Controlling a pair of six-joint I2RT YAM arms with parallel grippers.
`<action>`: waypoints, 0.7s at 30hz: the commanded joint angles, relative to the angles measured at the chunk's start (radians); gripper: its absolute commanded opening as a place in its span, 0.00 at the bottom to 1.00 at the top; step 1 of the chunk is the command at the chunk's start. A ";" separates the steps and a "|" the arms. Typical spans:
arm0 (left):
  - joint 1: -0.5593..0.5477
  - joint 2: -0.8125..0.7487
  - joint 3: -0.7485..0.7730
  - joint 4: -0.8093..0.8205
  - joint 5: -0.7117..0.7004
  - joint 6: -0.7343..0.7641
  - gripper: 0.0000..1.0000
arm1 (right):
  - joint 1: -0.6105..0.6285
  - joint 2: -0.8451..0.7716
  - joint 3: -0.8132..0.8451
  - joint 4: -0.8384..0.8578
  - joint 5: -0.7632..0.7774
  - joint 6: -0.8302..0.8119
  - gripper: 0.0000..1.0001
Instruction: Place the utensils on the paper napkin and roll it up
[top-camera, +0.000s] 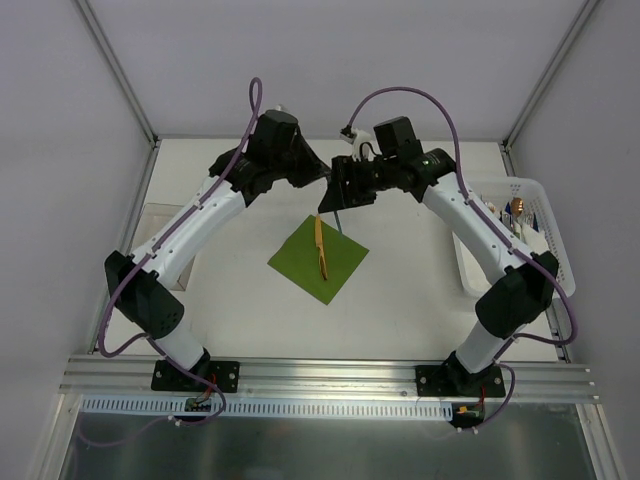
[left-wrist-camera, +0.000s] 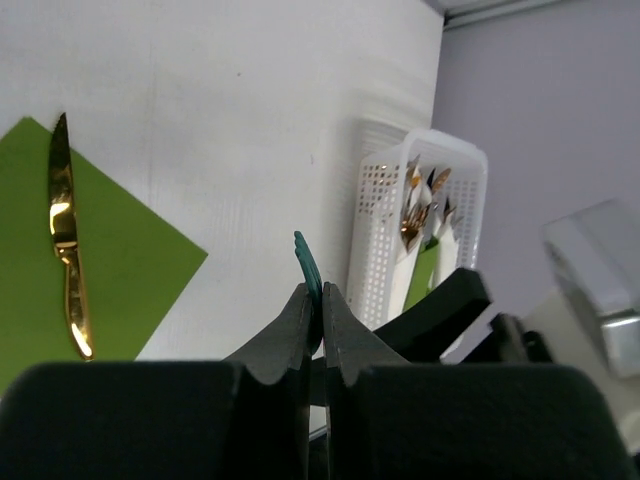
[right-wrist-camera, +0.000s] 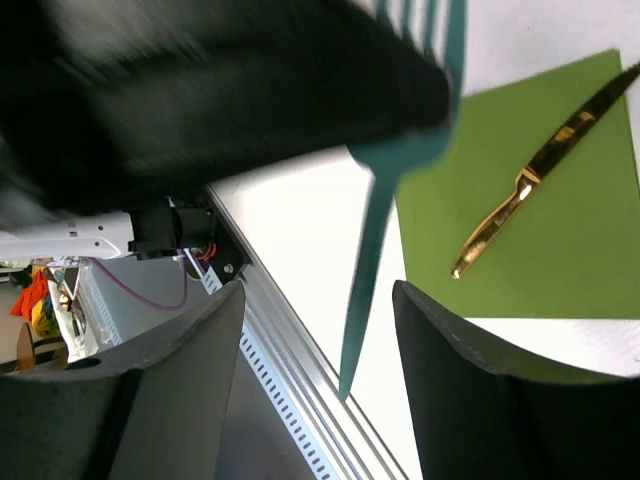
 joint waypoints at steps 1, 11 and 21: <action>-0.001 -0.028 0.067 0.026 -0.054 -0.063 0.00 | -0.004 -0.077 -0.052 0.038 0.032 0.005 0.64; -0.004 -0.071 0.041 0.034 -0.091 -0.081 0.00 | -0.005 -0.079 -0.061 0.041 0.034 0.014 0.46; -0.004 -0.128 0.005 0.097 -0.076 -0.034 0.43 | -0.054 -0.063 -0.095 0.159 -0.179 0.132 0.00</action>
